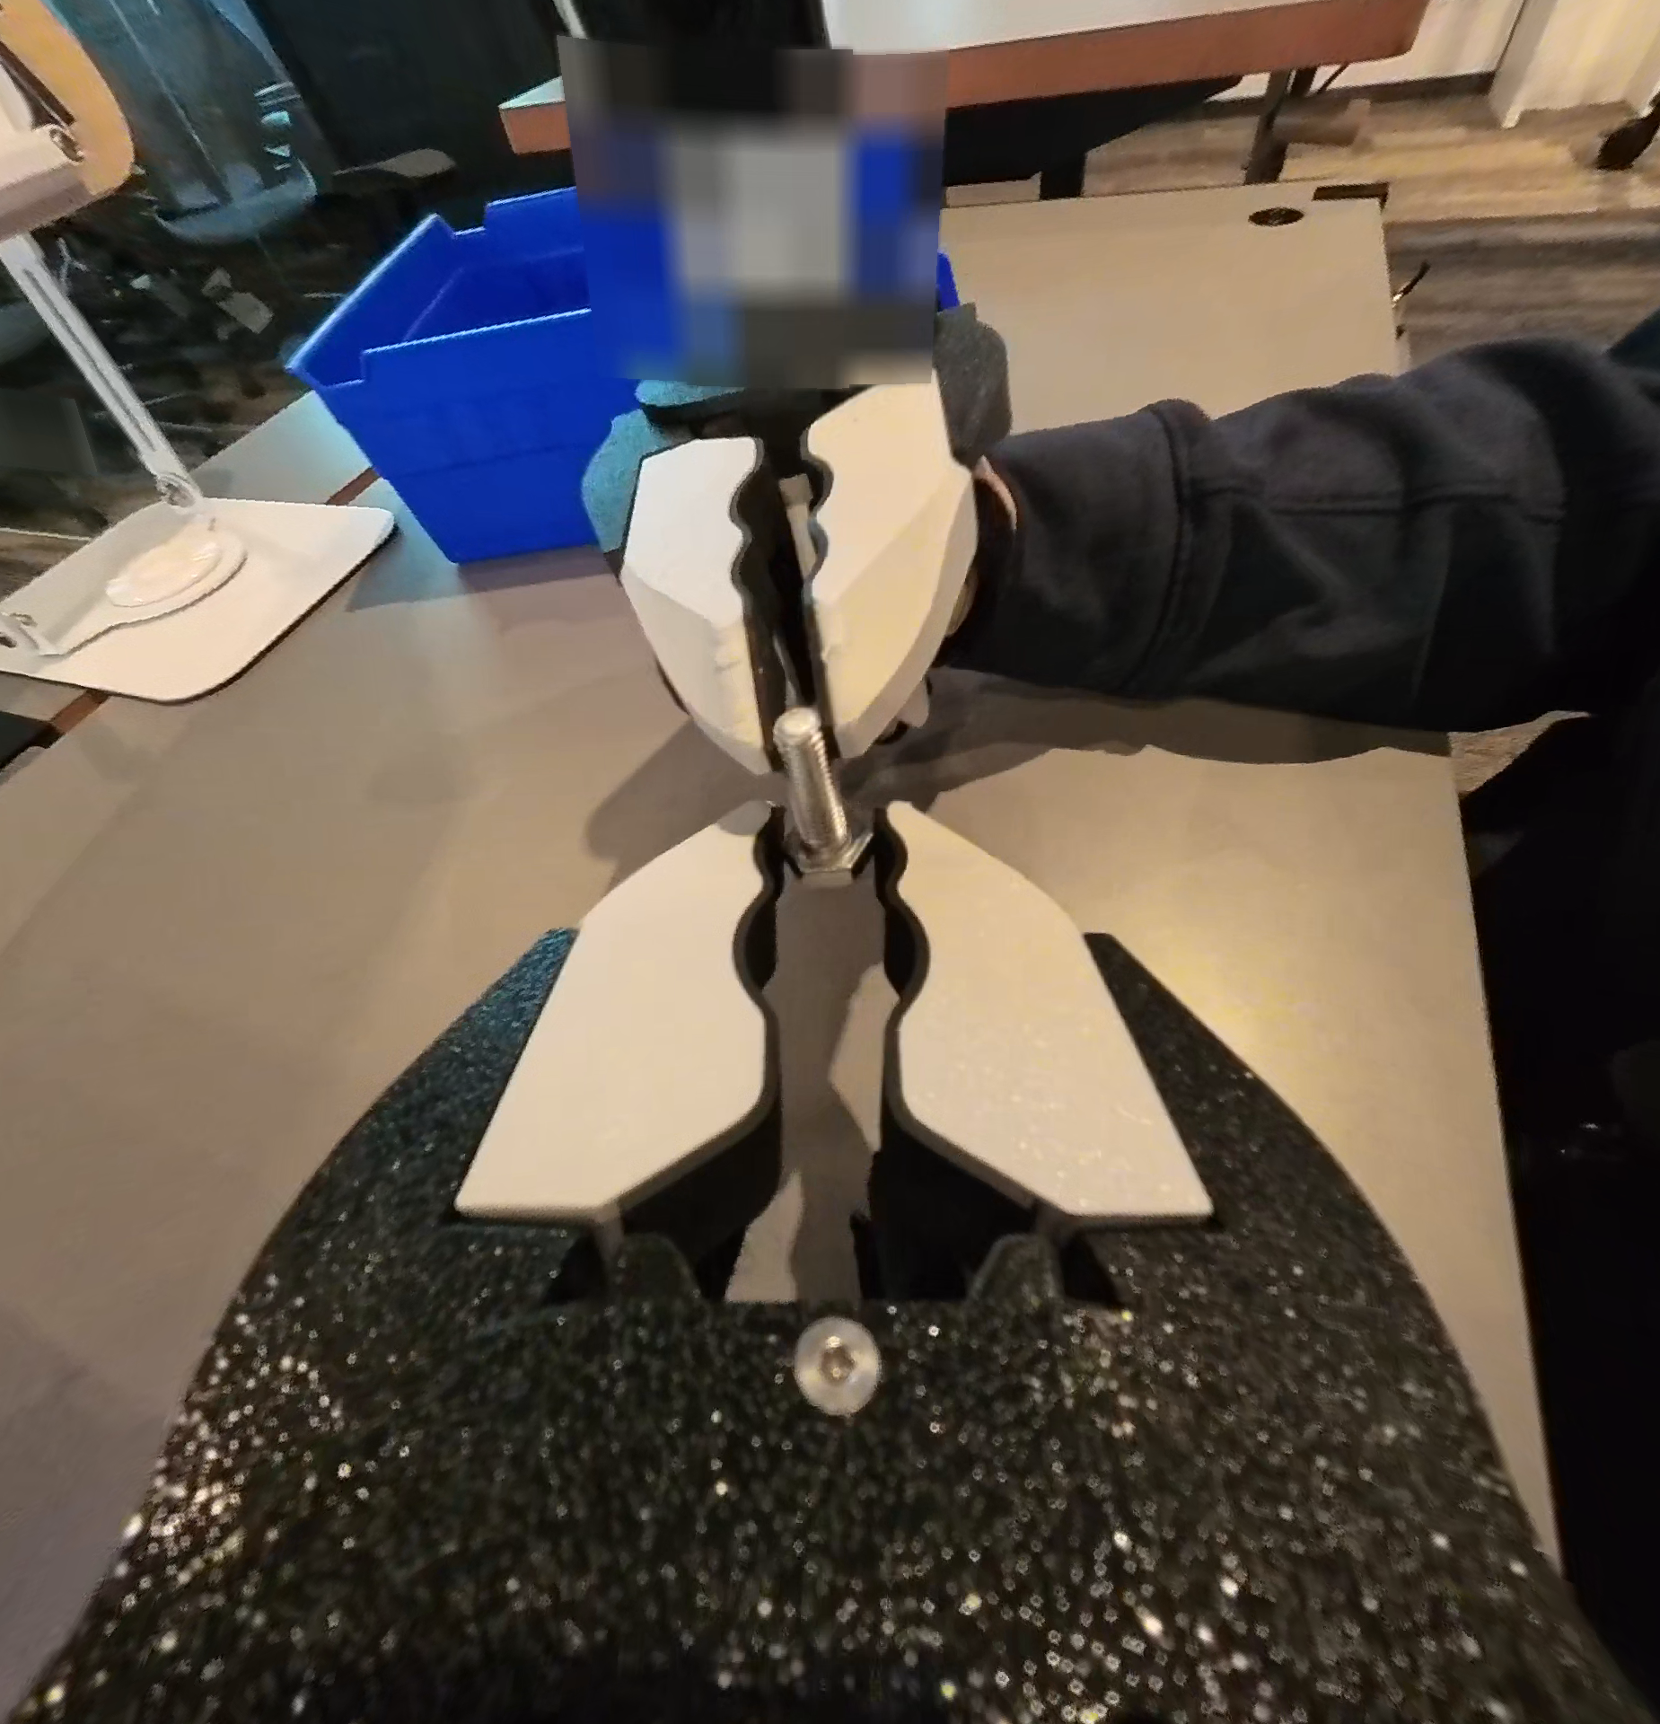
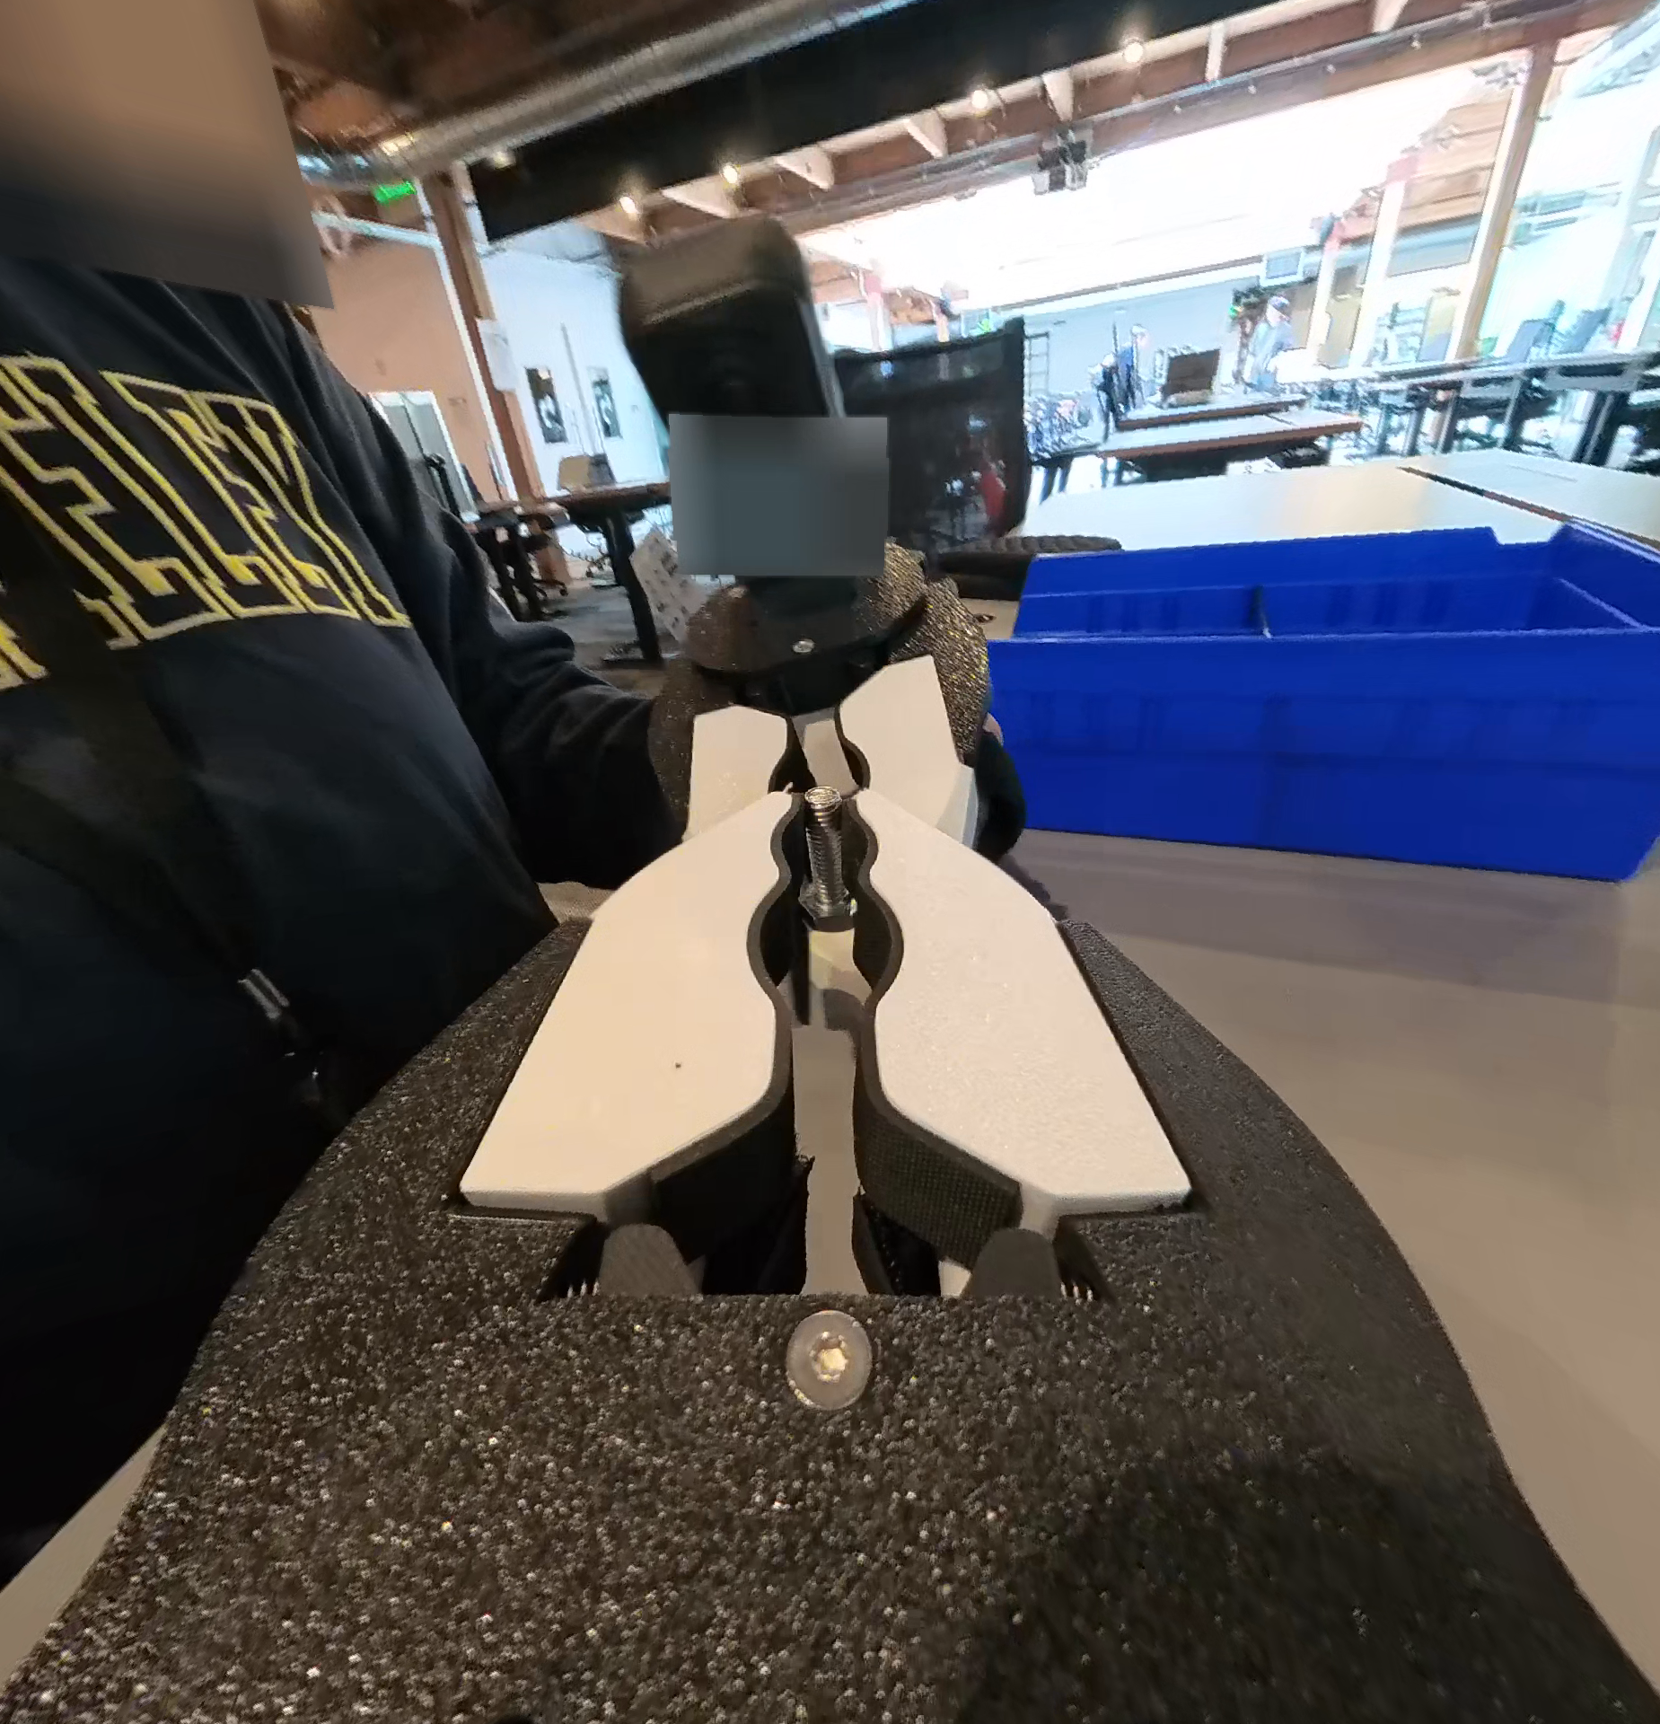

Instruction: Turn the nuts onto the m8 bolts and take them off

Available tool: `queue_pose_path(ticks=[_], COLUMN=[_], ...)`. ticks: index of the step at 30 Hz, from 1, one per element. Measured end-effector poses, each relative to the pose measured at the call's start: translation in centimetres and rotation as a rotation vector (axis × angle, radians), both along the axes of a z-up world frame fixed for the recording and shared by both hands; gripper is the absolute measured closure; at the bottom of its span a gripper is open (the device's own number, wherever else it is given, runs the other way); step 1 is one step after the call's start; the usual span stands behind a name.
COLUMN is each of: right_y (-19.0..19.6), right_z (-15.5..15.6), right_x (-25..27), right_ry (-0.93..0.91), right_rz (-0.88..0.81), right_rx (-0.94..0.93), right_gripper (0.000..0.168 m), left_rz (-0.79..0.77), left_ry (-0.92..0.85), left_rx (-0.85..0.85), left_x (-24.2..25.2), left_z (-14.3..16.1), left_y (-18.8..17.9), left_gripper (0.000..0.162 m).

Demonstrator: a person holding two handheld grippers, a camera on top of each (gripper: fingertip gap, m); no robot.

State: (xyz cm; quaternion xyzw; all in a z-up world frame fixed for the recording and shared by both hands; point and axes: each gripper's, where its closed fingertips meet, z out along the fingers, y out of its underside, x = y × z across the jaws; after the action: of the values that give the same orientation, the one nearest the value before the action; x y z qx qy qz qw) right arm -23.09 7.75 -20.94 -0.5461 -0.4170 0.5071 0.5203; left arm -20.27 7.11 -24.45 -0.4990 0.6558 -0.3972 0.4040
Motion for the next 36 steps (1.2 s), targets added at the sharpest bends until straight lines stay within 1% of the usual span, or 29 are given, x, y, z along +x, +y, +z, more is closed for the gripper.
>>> queue_pose_path(ticks=[7, 16, 18, 28, 31, 36], right_y=[-0.3, -2.3, -2.4, -3.2, -3.4, -3.4], right_z=[0.2, 1.4, 1.5, 1.6, 1.4, 1.1], right_x=[0.0, -0.2, -0.2, -0.3, -0.4, -0.4], right_ry=[0.015, 0.096, 0.098, 0.097, 0.094, 0.087], right_rz=[0.013, 0.156, 0.165, 0.218, 0.234, 0.237], right_rx=[0.016, 0.006, 0.006, -0.004, -0.013, -0.023], right_gripper=[0.161, 0.161, 0.161, 0.161, 0.161, 0.161], left_rz=[-0.01, -0.219, -0.249, -0.304, -0.313, -0.296], left_ry=[-0.049, -0.087, -0.093, -0.128, -0.109, -0.104], left_rx=[-0.071, -0.188, -0.2, -0.256, -0.25, -0.226], left_x=[-0.1, -0.7, -0.8, -1.0, -0.9, -0.9], left_z=[0.6, 1.4, 1.6, 2.2, 1.9, 1.5], left_y=[-0.1, -3.0, -3.5, -4.2, -4.4, -4.2], left_gripper=[0.137, 0.136, 0.136, 0.142, 0.146, 0.147])
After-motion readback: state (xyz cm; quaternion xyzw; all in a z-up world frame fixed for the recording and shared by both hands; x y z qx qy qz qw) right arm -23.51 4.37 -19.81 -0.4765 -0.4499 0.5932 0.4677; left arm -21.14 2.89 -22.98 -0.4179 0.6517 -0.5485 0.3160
